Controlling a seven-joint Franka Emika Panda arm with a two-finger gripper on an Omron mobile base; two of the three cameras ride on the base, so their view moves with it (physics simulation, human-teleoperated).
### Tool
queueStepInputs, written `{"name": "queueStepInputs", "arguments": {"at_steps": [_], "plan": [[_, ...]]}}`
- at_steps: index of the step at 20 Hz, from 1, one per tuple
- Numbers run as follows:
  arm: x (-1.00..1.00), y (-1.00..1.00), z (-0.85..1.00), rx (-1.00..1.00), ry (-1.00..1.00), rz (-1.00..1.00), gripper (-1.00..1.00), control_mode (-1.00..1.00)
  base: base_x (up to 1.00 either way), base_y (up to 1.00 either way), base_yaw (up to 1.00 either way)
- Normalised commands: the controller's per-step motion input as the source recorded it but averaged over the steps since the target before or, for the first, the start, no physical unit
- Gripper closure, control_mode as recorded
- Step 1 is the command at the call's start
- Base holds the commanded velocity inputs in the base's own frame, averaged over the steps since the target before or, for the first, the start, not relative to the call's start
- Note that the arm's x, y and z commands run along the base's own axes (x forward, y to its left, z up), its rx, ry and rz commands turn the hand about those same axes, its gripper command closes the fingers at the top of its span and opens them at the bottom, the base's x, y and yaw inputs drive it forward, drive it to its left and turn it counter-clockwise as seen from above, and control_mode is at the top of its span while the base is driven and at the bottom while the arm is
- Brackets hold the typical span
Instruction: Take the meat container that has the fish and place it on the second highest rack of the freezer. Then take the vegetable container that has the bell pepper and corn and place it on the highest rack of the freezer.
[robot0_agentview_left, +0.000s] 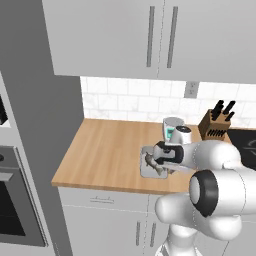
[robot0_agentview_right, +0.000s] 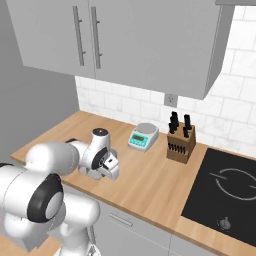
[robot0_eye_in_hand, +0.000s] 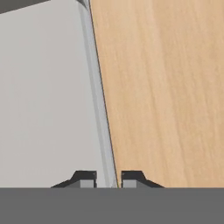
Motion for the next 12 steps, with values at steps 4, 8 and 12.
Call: {"name": "queueStepInputs", "arguments": {"at_steps": [4, 8, 12], "plan": [[-0.16, 0.0, 0.01, 0.0, 0.01, 0.0, 1.0, -1.0, 0.0, 0.0, 0.0], [-0.36, 0.0, 0.22, 0.01, -0.09, 0.0, 1.0, -1.0, 0.0, 0.0, 0.0], [-0.42, 0.01, 0.37, 0.0, -0.19, 0.0, 1.0, -1.0, 0.0, 0.0, 0.0]]}}
